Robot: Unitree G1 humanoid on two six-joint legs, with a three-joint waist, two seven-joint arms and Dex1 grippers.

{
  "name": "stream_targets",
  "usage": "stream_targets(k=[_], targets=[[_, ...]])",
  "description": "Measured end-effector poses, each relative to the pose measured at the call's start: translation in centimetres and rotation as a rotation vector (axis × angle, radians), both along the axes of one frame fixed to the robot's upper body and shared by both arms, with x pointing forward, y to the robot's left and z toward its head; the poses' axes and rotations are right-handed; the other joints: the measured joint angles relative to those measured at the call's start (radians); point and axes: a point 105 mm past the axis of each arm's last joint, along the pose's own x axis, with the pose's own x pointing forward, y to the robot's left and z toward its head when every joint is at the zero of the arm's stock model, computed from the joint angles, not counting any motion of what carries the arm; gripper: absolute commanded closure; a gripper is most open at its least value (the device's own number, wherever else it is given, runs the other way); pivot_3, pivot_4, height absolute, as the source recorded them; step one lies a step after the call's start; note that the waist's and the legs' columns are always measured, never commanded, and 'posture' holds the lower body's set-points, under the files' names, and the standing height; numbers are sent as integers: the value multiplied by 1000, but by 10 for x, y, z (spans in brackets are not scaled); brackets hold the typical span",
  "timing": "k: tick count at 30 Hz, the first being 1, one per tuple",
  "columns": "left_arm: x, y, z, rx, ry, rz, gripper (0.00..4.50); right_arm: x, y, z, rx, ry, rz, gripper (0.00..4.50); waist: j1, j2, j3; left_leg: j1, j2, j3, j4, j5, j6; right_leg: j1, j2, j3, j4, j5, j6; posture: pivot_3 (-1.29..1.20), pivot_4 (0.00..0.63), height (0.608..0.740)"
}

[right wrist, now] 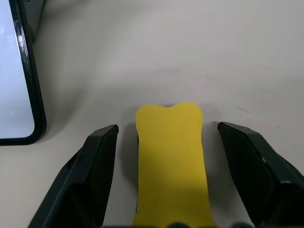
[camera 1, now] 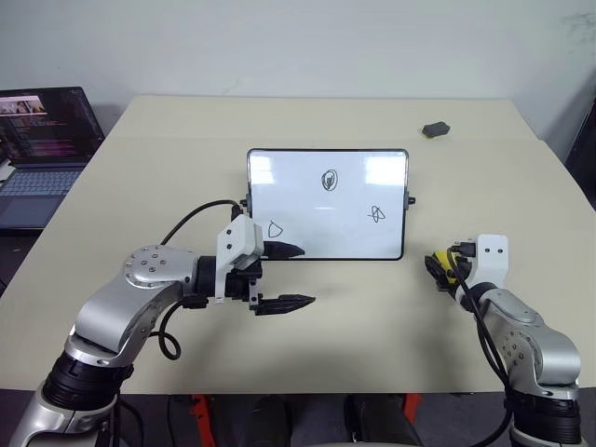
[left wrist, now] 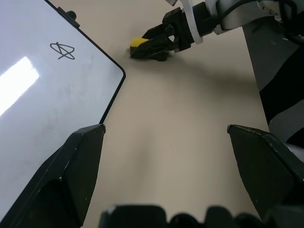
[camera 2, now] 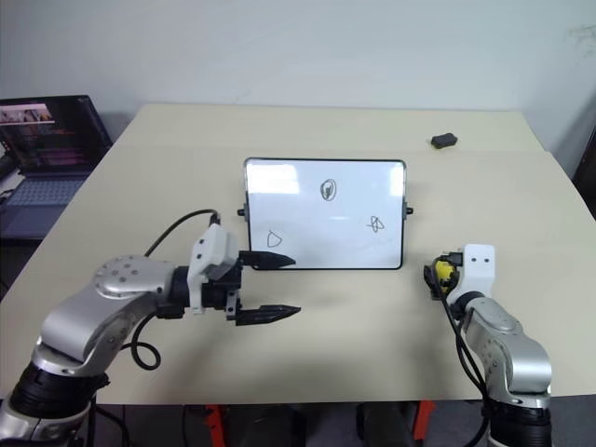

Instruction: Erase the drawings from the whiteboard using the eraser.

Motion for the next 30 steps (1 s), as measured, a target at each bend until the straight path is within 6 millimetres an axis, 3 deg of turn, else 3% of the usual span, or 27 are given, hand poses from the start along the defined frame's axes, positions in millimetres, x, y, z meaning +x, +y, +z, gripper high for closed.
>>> stream_targets(k=[7, 8, 21, 25, 30], targets=[[0, 0, 0, 0, 0, -4, 0, 0, -7, 4, -1, -22, -24, 3221, 0, 0, 0, 0, 0, 0, 0, 0, 0, 0, 0, 0, 0, 0, 0, 0, 150, 740], [0, 0, 0, 1, 0, -4, 0, 0, -7, 4, -1, -24, -25, 3392, 0, 0, 0, 0, 0, 0, 0, 0, 0, 0, 0, 0, 0, 0, 0, 0, 150, 740], [-3, 2, -12, -10, 31, 64, 0, 0, -2, 4, -30, -22, 30, 3425, -1, 0, 0, 0, 0, 0, 0, 0, 0, 0, 0, 0, 0, 0, 0, 0, 150, 740], [-4, 7, -15, -29, 32, 159, 0, -6, 10, 10, -113, -56, 175, 3426, 0, 0, 0, 0, 0, -1, 0, 0, 0, 0, 0, 0, 0, 0, 0, 0, 150, 740], [8, 17, -11, -62, -24, 314, 0, -10, 25, 18, -107, -119, 295, 3430, 1, 0, 0, 1, 0, -1, 1, 0, 0, 1, 0, 0, 1, 0, 0, 0, 150, 740]])
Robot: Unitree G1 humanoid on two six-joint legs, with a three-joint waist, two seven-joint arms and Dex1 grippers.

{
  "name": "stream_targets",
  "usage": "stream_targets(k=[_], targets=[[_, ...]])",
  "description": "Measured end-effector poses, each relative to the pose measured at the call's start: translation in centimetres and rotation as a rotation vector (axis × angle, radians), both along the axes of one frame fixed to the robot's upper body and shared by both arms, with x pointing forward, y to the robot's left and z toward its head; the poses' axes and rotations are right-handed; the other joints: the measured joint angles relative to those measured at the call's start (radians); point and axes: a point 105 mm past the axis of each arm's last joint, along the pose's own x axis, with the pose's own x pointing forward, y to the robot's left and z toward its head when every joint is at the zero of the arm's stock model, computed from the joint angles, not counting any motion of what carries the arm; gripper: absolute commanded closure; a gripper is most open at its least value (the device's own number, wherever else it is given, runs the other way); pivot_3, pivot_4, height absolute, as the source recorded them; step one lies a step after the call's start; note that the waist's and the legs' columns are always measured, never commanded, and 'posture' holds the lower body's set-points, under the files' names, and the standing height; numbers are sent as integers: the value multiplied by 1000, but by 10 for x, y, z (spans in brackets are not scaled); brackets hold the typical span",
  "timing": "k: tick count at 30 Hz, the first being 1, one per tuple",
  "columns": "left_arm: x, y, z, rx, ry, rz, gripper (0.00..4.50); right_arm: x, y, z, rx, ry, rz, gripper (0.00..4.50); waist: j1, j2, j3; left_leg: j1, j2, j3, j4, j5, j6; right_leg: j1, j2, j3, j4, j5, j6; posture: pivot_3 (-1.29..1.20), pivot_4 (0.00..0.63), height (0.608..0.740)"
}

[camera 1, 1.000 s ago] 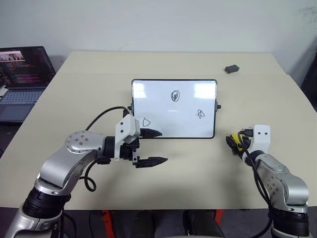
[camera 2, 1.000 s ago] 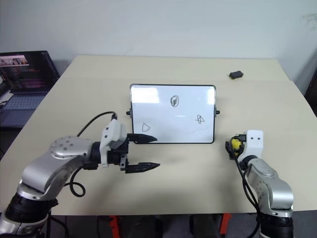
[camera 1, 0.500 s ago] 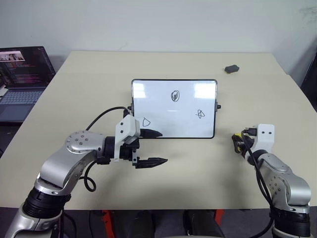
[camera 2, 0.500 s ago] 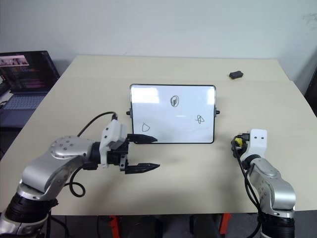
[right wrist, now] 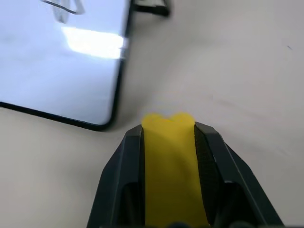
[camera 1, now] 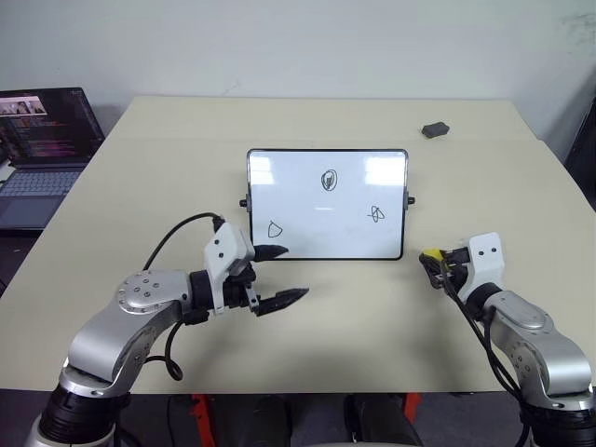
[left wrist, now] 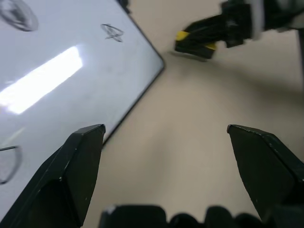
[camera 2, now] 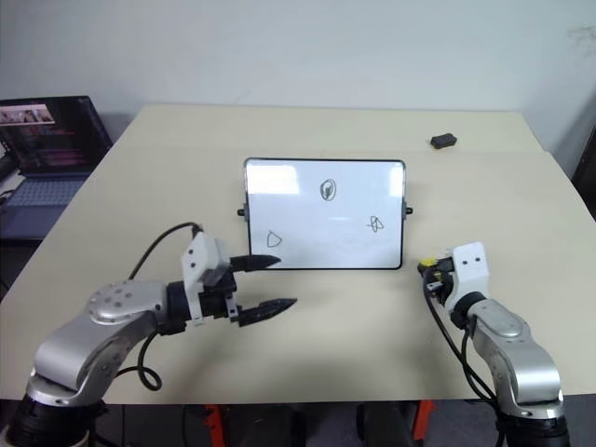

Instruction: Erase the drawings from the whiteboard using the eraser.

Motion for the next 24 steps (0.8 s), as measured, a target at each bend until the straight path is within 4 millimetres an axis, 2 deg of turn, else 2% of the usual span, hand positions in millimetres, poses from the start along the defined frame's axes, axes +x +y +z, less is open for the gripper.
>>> stream_targets(k=[4, 11, 15, 20, 22, 24], targets=[[-2, 6, 1, 8, -12, 37, 0, -3, 12, 9, 24, -30, 112, 3431, -1, 0, 0, 0, 0, 0, 0, 0, 0, 0, 0, 0, 0, 0, 0, 0, 150, 740], [5, 14, 6, 20, -53, 109, 0, -11, 57, 27, 45, -81, 371, 3431, 0, 0, 0, 0, 0, 0, 0, 0, 0, 0, -1, -1, 0, 0, 0, 0, 150, 740], [5, 16, 6, 25, -53, 108, 0, -10, 67, 36, 63, -111, 408, 3431, 1, 0, 0, 0, 0, -1, 0, 0, 0, 0, -1, -1, -1, 0, 0, 0, 150, 740], [13, 33, 6, 30, -56, 194, 0, -14, 76, 44, 85, -136, 463, 3431, 1, 0, 0, 0, 0, -1, 0, 0, 0, 0, -1, -1, 0, 0, 0, 0, 150, 740], [13, 31, 4, 37, -53, 188, 0, -8, 78, 48, 87, -165, 455, 3431, 1, 0, 0, 0, 0, 0, 0, 0, 0, 0, -1, -1, 0, 0, 0, 0, 150, 740], [13, 24, 2, 42, -45, 161, 0, 7, 76, 57, 59, -241, 397, 3431, 0, 0, 0, 0, -1, 0, 0, 0, 0, 0, -1, -1, 0, 0, 0, 0, 150, 740]])
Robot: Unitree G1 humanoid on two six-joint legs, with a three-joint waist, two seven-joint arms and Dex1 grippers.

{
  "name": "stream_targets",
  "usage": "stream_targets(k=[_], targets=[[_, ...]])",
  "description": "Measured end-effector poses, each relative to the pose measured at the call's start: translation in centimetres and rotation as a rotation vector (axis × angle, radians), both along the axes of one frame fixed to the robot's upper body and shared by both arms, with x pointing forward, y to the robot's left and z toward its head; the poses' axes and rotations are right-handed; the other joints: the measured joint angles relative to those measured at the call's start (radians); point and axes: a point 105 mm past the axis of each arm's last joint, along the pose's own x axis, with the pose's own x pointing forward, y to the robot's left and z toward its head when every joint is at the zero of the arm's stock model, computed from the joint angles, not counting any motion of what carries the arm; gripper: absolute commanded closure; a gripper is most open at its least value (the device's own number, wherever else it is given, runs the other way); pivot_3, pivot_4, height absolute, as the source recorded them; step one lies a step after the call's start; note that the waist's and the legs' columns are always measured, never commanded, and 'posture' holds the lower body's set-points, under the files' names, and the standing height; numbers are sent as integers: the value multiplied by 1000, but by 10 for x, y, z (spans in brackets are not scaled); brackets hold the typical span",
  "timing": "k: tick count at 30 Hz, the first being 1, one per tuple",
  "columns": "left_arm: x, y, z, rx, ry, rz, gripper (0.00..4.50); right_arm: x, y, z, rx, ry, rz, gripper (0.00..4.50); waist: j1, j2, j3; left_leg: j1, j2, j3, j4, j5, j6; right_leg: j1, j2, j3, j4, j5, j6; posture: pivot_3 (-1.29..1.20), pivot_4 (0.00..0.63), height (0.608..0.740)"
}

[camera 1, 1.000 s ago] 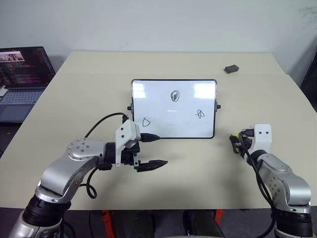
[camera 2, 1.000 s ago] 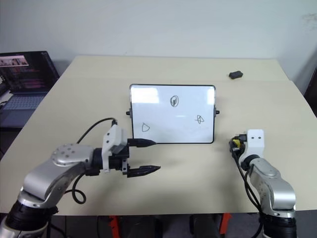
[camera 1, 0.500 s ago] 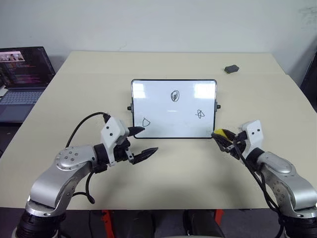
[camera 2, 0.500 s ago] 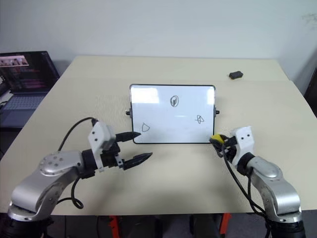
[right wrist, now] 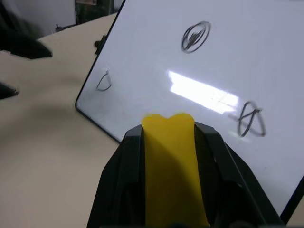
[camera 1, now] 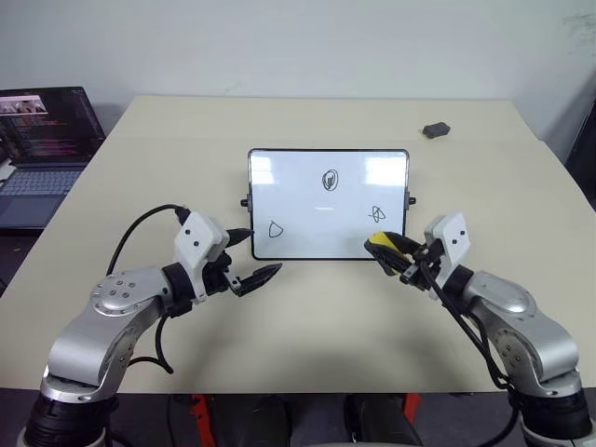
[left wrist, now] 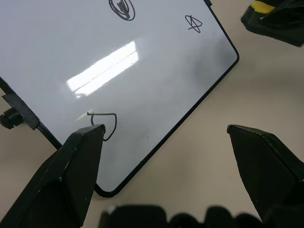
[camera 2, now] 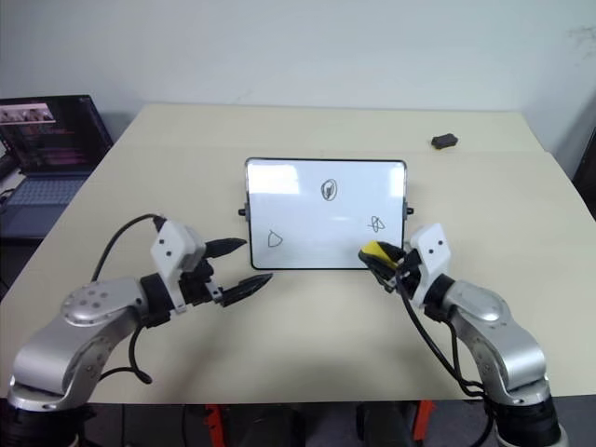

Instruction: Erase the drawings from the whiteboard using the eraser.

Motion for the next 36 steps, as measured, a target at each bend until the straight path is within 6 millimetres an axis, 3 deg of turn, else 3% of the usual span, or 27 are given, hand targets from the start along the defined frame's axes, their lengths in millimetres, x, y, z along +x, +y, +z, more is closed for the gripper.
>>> stream_targets(k=[6, 15, 18, 23, 30, 36], targets=[[2, -17, 1, 32, -2, -59, 0, 46, -12, 23, -27, -221, -214, 3433, -1, 0, 0, -1, 0, 0, -1, 0, 0, -1, 0, 0, 0, 0, 0, 0, 150, 740], [5, -23, 10, 38, -21, -84, 0, 65, -6, 14, -39, -285, -259, 3434, -2, 0, 0, -1, 1, 0, -1, 0, 0, -1, 0, 0, 1, 0, 0, 0, 150, 740], [5, -25, 10, 40, -18, -99, 0, 71, -2, -3, -63, -282, -255, 3434, -2, 0, 0, 0, 0, 1, -1, 0, 0, -1, 0, 0, 0, 0, 0, 0, 150, 740], [5, -27, 10, 43, -17, -111, 0, 69, 5, -19, -100, -300, -218, 3434, -3, -1, -1, 1, 1, 1, 0, 0, 0, 0, 0, 1, 1, 0, 0, 0, 150, 740], [5, -27, 10, 43, -16, -111, 0, 48, 15, -59, -129, -202, -116, 3434, -5, -3, -3, 8, 1, 1, 1, 0, 0, 6, 0, 0, 2, 1, -1, 0, 150, 740], [5, -27, 10, 43, -16, -111, 0, 48, 18, -61, -137, -186, -94, 3434, -5, -3, -2, 16, 1, 1, 1, 0, 0, 14, 1, 1, 1, 1, -1, 0, 150, 740]])
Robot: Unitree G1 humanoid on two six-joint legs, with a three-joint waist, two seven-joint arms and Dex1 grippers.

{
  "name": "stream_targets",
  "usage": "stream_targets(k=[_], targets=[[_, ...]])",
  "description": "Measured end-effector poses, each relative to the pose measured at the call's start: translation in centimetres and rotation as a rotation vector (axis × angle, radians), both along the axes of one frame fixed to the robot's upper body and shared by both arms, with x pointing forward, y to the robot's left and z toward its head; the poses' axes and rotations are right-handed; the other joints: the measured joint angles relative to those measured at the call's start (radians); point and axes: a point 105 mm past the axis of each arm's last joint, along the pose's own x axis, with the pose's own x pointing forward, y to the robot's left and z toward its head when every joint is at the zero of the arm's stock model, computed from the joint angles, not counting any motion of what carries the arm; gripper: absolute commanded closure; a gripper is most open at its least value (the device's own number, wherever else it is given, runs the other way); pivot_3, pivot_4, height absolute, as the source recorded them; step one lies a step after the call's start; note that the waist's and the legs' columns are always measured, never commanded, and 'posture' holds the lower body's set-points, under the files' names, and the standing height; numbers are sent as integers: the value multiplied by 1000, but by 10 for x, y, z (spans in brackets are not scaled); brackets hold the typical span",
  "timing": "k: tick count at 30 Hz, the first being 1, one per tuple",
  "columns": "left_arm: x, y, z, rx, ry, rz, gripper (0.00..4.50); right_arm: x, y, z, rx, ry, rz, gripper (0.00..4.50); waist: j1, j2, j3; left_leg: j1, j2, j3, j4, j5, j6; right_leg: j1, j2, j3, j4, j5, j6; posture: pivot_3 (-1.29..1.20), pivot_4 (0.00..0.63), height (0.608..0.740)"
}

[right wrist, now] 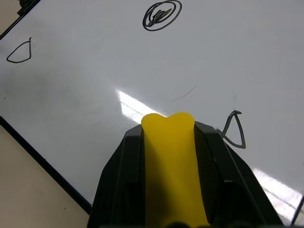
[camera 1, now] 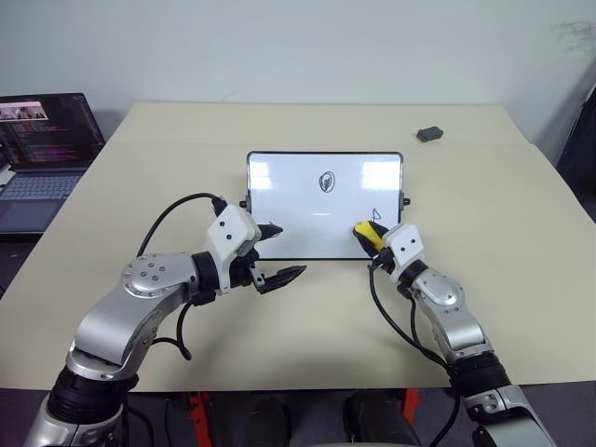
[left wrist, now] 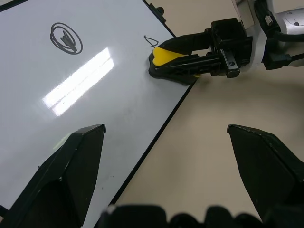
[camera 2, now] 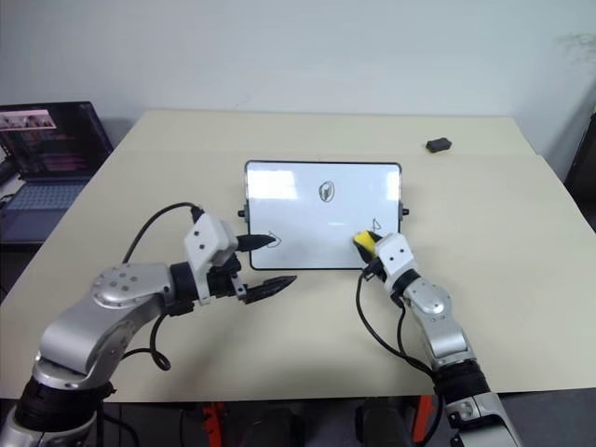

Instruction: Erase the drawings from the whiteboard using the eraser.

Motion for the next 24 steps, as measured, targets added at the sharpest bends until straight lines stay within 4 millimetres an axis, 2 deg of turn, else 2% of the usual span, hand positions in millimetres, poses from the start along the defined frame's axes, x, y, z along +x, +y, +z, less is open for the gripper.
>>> stream_targets(k=[3, 5, 7, 10, 16, 24], targets=[[0, 0, 0, 0, 0, 0, 0, 4, 0, 9, 7, -17, -9, 3442, 0, 0, 1, -1, 0, 0, 0, 0, 0, -1, 0, 0, 0, 0, 0, 0, 150, 740], [0, 0, 0, 0, 1, -1, 0, 11, -5, 22, 23, -49, -41, 3452, 1, 0, 2, -3, 0, 0, 0, 0, 0, -2, 0, 0, 0, 0, 0, 0, 150, 740], [0, 0, 0, 0, 1, -2, 0, 18, -12, 42, 52, -100, -75, 3452, 2, 0, 1, -8, 0, -1, 0, 0, 0, -7, 0, -1, 0, 0, 0, 0, 150, 740], [0, 0, 0, 0, 3, -5, 0, 22, -13, 52, 61, -126, -96, 3452, 3, 0, 1, -17, 0, -1, -1, 0, -1, -16, 0, -1, 0, 0, 0, 0, 150, 740], [-1, -1, 0, 0, 7, -15, 0, 22, -16, 45, 6, -101, -117, 3452, 3, 0, 1, -17, 0, 0, -1, 0, 0, -16, -1, -1, -2, 0, 0, 0, 150, 740], [-1, -1, -1, -1, 9, -18, 0, 0, -23, 8, -85, 107, -90, 3452, 3, -1, 0, -4, 0, -1, 0, 0, 0, -2, -1, -1, -1, 0, 0, 0, 150, 740]])
